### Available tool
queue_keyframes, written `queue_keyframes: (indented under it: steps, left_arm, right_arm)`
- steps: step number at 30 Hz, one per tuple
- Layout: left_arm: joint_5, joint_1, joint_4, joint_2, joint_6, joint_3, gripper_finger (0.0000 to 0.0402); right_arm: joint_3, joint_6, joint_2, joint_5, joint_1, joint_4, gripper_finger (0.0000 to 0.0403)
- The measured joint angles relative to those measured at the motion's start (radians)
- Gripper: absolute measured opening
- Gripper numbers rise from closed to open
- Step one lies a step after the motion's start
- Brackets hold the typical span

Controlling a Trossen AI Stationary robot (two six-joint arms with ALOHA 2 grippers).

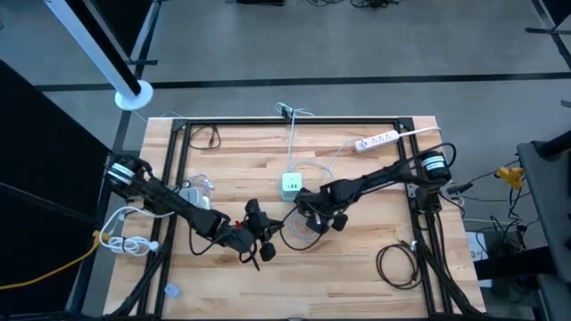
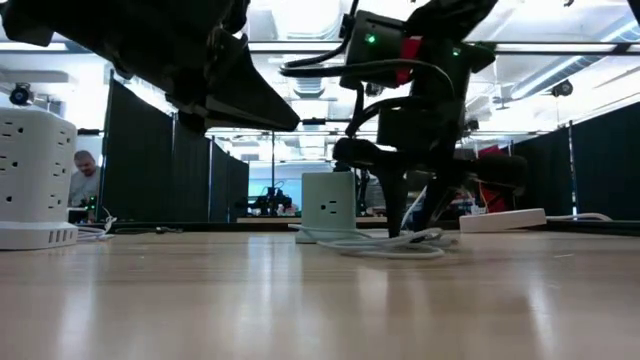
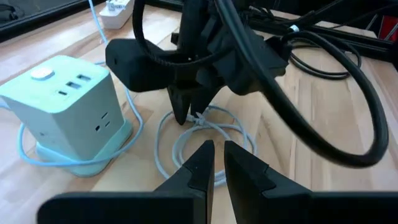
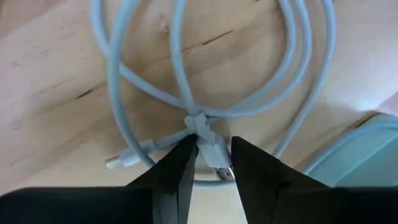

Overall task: Insert USB
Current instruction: Insert the right white charger cable into the center white outlet extension

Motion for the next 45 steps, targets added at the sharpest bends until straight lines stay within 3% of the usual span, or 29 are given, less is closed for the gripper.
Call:
queue_keyframes:
  steps: [8, 20, 29, 40, 45]
  left_arm:
    - [0.0, 0.0, -0.028, 0.002, -0.024, 0.0, 0.0025]
    - [-0.015, 0.003, -0.018, 0.003, -0.024, 0.0, 0.0025]
    - [-0.082, 0.003, 0.089, 0.003, 0.076, 0.0, 0.0025]
    - [-0.079, 0.003, 0.387, -0.003, 0.406, 0.0, 0.0025]
    - [-0.079, 0.003, 0.41, -0.015, 0.442, 0.001, 0.0025]
  right_arm:
    - [0.06, 0.168, -0.075, -0.179, 0.0, -0.127, 0.0011]
    - [0.057, 0.233, -0.364, -0.231, -0.053, -0.099, 0.0011]
    - [0.016, 0.227, -0.439, -0.574, -0.185, 0.015, 0.0011]
    - [-0.026, 0.4, -0.446, -1.077, -0.317, 0.233, 0.0011]
    - [-0.03, 0.395, -0.446, -1.222, -0.354, 0.239, 0.0011]
